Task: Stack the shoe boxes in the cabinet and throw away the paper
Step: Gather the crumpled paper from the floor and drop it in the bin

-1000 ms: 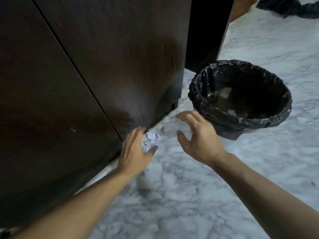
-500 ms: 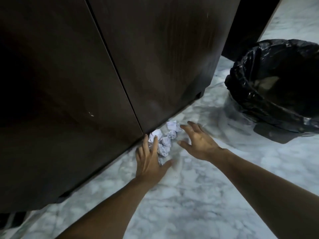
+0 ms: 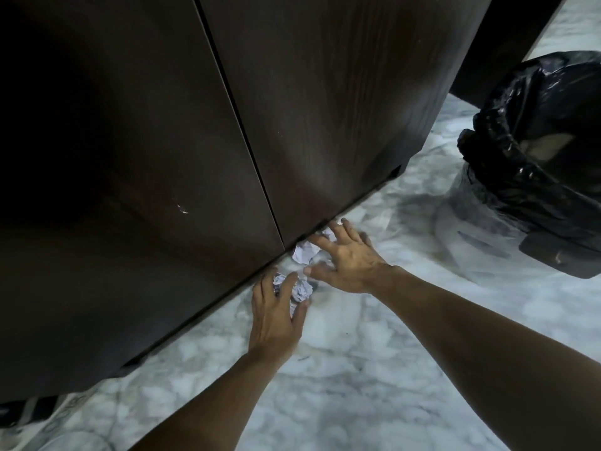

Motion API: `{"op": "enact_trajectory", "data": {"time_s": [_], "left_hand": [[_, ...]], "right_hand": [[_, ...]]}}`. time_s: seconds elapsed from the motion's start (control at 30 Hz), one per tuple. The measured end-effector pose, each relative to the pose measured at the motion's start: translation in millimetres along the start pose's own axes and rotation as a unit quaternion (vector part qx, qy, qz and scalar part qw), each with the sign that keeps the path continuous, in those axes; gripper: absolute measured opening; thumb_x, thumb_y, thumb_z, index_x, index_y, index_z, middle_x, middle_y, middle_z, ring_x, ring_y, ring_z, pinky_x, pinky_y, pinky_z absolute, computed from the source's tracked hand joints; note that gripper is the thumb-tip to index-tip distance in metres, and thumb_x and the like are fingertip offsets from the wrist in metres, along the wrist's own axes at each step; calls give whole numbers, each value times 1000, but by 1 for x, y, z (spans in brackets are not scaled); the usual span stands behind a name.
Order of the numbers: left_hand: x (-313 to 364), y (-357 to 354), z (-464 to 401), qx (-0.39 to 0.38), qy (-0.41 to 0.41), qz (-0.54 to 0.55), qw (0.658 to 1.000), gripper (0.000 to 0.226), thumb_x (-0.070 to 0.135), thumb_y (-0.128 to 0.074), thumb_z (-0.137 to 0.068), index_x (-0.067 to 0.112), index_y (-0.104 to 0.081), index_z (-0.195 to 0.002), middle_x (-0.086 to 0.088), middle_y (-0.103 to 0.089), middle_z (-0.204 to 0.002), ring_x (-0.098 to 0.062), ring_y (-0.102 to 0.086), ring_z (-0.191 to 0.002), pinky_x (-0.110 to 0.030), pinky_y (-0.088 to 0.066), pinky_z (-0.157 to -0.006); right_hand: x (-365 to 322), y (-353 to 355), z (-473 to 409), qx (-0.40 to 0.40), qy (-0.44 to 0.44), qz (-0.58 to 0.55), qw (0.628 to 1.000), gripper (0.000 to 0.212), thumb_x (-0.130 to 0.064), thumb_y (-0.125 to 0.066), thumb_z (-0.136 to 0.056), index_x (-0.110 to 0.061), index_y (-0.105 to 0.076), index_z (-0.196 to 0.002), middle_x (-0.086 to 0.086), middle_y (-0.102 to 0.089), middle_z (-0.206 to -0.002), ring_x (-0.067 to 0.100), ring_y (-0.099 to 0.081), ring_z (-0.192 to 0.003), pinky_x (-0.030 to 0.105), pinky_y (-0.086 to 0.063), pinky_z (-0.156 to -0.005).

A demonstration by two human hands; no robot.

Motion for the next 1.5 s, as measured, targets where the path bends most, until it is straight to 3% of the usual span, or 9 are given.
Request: {"op": "enact_trajectory", "data": {"time_s": [0.17,0.43,0.53,0.67,0.97,1.13,1.3,1.4,1.5], "left_hand": [[-11,9,8,27,31,-16,999,50,43,-53,-77,20,-55,-121,-6,-41,-127,-24,-38,-114,-40,-36,-96],[-17,11,12,30,13,-52,998,53,37,-48,-79,26,-54,-130,-6,-47,-125,-24,-41,-110,-38,-35,-91],[-19,12,12,32,7,-63,997,47,37,-48,-78,30,-53,-124,-8,-50,-118,-24,-42,-105,-40,-40,-87],[-25,14,13,38,8,-87,995,42,43,-50,-78,25,-57,-115,-7,-53,-109,-24,-45,-100,-36,-33,-84],[-23,21,9,84,-136,-157,975,37,49,-66,-75,13,-69,-83,-6,-57,-78,-25,-59,-69,-34,-50,-58],[-17,21,10,97,-183,-146,967,37,49,-71,-74,13,-67,-74,-3,-56,-69,-21,-59,-59,-29,-49,-49],[0,20,12,94,-177,-119,972,36,50,-71,-73,15,-66,-74,-1,-55,-70,-20,-59,-60,-28,-47,-48],[19,25,10,78,-149,-93,981,38,55,-64,-74,17,-62,-73,2,-52,-69,-19,-57,-61,-28,-45,-49],[45,38,0,96,-132,-62,985,38,55,-63,-71,18,-64,-76,3,-53,-71,-19,-59,-64,-28,-43,-51]], "right_hand": [[-1,-12,0,55,-1,52,997,54,-69,-37,-87,-38,-45,-131,5,-18,-157,31,-2,-148,55,-12,-114],[-15,-28,2,36,47,83,995,61,-72,-21,-88,-51,-21,-145,6,-11,-159,35,-1,-148,61,1,-115],[-13,-31,-2,75,46,106,990,60,-71,-13,-83,-46,-45,-127,3,-37,-144,31,-27,-138,54,-14,-113],[0,-34,4,178,39,112,977,49,-66,-32,-84,-30,-64,-96,0,-60,-103,29,-55,-99,45,-42,-82],[24,-38,31,288,78,64,952,50,-61,-50,-80,-14,-68,-82,3,-61,-78,26,-58,-68,32,-52,-57],[35,-28,50,277,49,21,959,39,-54,-57,-79,-15,-62,-83,1,-61,-75,26,-59,-67,29,-51,-55],[52,-19,70,138,-75,-52,986,48,-49,-67,-81,-20,-59,-118,0,-61,-111,24,-57,-105,30,-42,-83],[51,-8,84,171,-88,-87,977,27,-44,-61,-80,-20,-67,-93,-3,-57,-90,23,-57,-87,26,-36,-68],[40,25,96,249,-62,-98,961,24,-36,-73,-80,-15,-70,-92,2,-63,-87,26,-61,-82,30,-43,-66]]}}
Point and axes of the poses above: each hand's wrist, its own z-axis away from the middle knuckle, its own y-axis out of the back of the hand, x = y × z, the point moved 3 cm from there along -z, towards the middle knuckle
